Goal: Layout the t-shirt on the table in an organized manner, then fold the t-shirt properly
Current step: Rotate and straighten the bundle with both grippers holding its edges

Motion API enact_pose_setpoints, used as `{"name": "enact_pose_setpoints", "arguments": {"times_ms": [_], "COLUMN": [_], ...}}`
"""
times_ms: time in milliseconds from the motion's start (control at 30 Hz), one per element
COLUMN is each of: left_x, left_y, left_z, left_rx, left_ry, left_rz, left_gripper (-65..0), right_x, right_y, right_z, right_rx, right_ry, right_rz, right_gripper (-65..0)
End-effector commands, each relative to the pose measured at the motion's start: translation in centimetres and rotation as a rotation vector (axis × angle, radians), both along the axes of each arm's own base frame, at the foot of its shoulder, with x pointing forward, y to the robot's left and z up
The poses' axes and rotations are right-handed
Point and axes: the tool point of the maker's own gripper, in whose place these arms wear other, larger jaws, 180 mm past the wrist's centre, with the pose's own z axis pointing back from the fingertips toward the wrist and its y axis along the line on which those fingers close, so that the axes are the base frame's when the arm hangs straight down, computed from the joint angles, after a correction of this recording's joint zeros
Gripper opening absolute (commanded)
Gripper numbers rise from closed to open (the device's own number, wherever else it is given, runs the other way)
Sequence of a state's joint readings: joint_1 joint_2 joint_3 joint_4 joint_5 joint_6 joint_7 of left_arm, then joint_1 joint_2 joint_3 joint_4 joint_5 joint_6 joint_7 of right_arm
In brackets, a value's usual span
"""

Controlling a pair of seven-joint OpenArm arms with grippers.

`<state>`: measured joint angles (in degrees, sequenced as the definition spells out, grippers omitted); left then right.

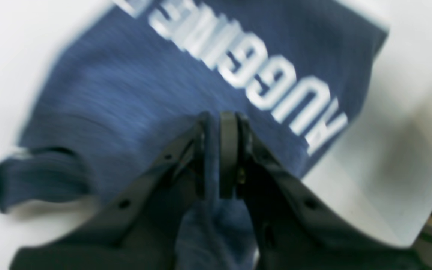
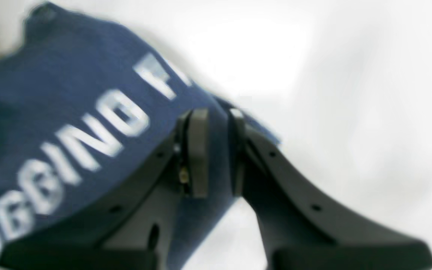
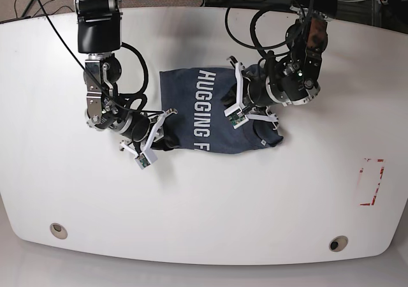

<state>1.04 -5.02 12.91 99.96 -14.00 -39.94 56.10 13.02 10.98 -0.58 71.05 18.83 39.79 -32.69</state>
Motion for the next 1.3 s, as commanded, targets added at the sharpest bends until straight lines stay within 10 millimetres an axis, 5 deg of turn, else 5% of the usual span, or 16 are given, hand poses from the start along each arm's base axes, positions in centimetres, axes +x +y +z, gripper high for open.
{"name": "enact_pose_setpoints", "arguments": {"times_ms": [0,333,600,800,1267], "left_x": [0.5,-0.3,1.4,4.6,11.9], "left_y": [0.8,4.4,6.0,7.2,7.1], "left_z": [-0.4,-4.2,-4.4,-4.2,-1.6], "left_rx": [0.025,0.114,0.152,0.176,0.158], "left_ry": [-0.003,0.100,0.097,0.093,0.034], "left_rz": [0.000,0.020,0.033,0.062,0.076], "left_gripper": [-62.6,-62.6,-62.6,-62.5,-62.4], "right_x": [1.3,-0.3,-2.9,-6.1,-11.5], "right_y": [-0.3,-2.4,-3.1,-3.3,0.7], "right_z": [1.0,-1.9,-2.2,-2.1,-1.6], "right_rx": [0.056,0.063,0.034,0.037,0.070], "right_ry": [-0.051,0.013,0.008,0.002,0.051], "right_rz": [-0.031,-0.077,-0.060,-0.075,-0.056], "right_gripper": [-55.5,-55.6,-55.6,-55.6,-55.6]}}
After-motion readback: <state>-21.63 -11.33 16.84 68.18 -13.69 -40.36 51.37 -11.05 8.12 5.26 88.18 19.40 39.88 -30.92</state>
